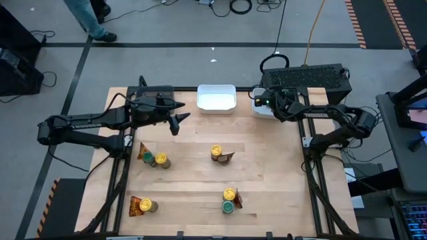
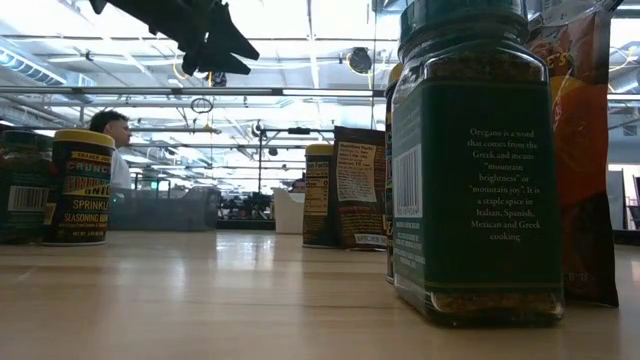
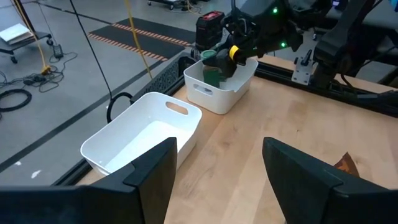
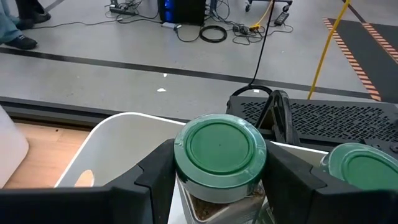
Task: Sort spices by type
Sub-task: Put the bottom left green seasoning bottle into the right white bin, then put the top green seasoning bottle into the right white bin
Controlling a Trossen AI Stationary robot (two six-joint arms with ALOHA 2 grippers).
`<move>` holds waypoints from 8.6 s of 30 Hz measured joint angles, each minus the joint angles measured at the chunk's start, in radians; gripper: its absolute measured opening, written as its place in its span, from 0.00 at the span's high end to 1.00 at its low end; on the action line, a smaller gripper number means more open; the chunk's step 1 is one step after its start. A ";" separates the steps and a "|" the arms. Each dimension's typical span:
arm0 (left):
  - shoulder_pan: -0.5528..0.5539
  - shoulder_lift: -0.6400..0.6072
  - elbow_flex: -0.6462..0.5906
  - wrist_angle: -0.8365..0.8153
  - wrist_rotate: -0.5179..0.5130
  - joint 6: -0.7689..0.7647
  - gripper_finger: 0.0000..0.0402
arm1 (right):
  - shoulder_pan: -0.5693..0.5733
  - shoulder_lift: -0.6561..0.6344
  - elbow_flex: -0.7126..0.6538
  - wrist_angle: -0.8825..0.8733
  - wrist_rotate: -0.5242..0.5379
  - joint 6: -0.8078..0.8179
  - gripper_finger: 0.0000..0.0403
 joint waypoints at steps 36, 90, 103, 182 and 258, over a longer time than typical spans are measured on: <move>0.000 0.000 0.000 0.000 0.004 -0.013 0.40 | -0.002 -0.011 -0.001 -0.042 0.021 -0.025 0.41; -0.024 0.000 0.000 0.003 0.050 -0.015 0.40 | 0.453 -0.240 0.520 -0.357 -0.783 -0.501 0.33; -0.090 0.000 0.000 -0.045 0.075 -0.008 0.40 | 0.685 0.033 0.890 -0.545 -0.797 -0.554 0.33; -0.343 0.140 0.011 -1.061 0.304 0.142 0.40 | 0.764 0.149 0.950 -0.714 -0.740 -0.705 0.33; 0.006 1.314 1.439 -1.069 0.235 0.509 0.44 | 0.828 -0.142 0.950 -1.408 -0.550 0.055 0.33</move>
